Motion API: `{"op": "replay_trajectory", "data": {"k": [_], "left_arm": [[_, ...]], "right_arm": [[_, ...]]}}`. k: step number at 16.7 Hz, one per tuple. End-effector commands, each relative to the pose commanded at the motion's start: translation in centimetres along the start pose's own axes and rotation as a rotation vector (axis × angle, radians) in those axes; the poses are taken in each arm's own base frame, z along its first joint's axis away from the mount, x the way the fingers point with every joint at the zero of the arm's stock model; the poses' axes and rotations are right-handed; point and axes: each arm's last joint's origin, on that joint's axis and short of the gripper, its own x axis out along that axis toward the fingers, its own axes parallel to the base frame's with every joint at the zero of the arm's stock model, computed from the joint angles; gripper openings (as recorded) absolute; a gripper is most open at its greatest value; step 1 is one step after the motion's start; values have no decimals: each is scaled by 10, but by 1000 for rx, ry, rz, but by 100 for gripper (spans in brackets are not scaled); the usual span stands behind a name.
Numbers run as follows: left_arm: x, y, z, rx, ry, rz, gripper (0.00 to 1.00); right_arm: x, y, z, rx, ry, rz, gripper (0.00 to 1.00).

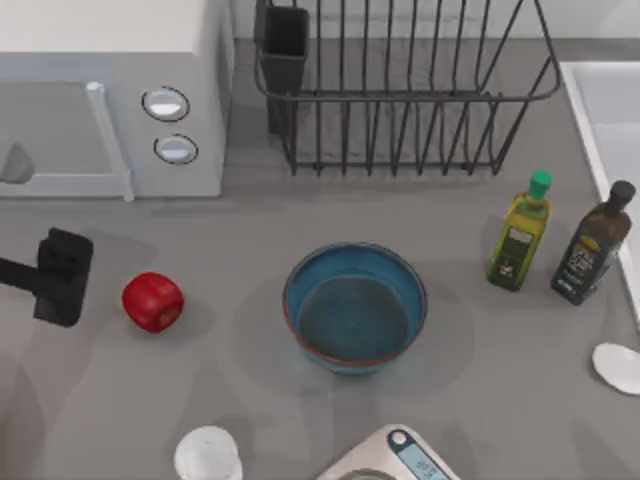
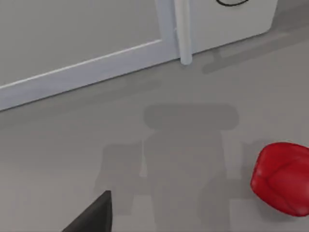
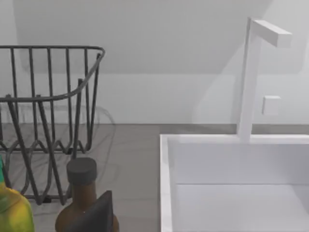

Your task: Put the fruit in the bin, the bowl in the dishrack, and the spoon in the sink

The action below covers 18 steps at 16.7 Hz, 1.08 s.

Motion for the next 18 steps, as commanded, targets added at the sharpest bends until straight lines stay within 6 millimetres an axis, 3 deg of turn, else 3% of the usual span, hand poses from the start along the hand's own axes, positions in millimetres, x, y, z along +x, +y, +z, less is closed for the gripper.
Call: {"op": "replay_trajectory", "data": {"k": [5, 11, 14, 18], "left_arm": [[72, -15, 56, 145, 393, -144, 100], [152, -44, 71, 299, 748, -254, 100], [170, -51, 69, 337, 836, -273, 100], [172, -52, 68, 342, 848, -275, 100]], "right_arm": [[0, 0, 0, 0, 0, 0, 100], [0, 0, 0, 0, 0, 0, 100], [0, 0, 0, 0, 0, 0, 100], [0, 0, 0, 0, 0, 0, 100]]}}
